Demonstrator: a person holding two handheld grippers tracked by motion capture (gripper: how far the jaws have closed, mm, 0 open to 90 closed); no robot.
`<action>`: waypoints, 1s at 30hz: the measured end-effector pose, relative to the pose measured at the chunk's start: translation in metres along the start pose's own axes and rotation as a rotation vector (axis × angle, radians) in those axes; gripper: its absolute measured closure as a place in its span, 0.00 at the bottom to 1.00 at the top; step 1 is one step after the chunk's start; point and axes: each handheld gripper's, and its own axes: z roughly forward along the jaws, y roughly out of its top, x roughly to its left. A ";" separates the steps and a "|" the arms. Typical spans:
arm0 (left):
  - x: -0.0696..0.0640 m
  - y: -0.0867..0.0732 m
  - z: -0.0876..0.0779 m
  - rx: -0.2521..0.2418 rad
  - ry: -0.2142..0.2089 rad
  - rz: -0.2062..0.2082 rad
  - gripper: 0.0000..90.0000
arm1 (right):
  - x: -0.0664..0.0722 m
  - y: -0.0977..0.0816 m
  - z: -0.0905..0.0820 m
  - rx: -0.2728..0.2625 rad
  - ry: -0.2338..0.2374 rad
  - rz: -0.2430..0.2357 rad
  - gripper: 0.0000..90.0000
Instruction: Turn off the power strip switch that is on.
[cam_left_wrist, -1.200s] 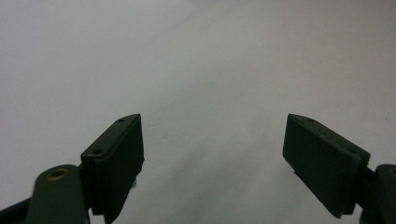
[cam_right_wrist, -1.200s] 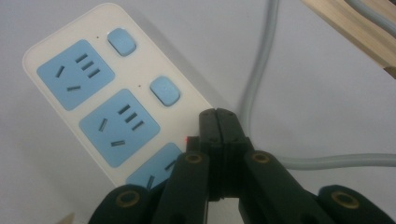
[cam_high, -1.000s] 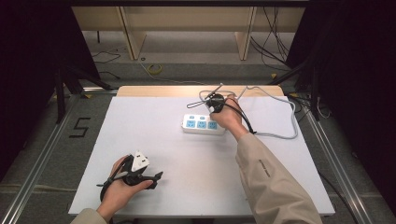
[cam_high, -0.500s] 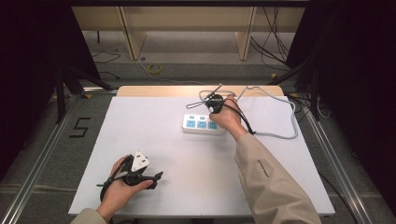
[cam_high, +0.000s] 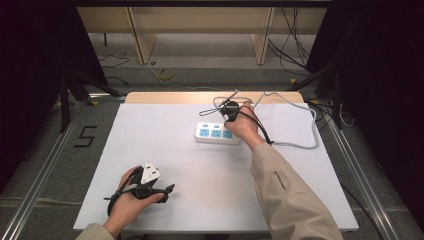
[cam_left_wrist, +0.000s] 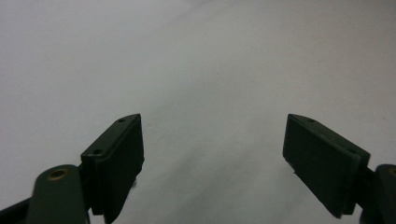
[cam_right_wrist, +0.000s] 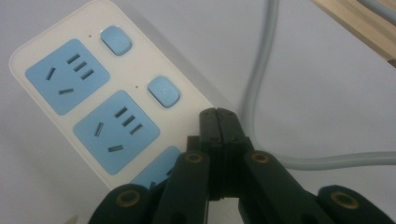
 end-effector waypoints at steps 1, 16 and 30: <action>0.000 0.000 0.000 0.000 0.000 0.000 0.23 | 0.000 0.000 0.000 0.000 0.000 -0.001 1.00; 0.000 0.000 0.000 0.000 0.000 0.002 0.23 | 0.001 0.000 0.001 0.003 -0.008 0.008 1.00; 0.000 0.000 0.000 0.000 0.002 0.001 0.23 | 0.001 -0.001 0.000 -0.004 -0.008 0.018 1.00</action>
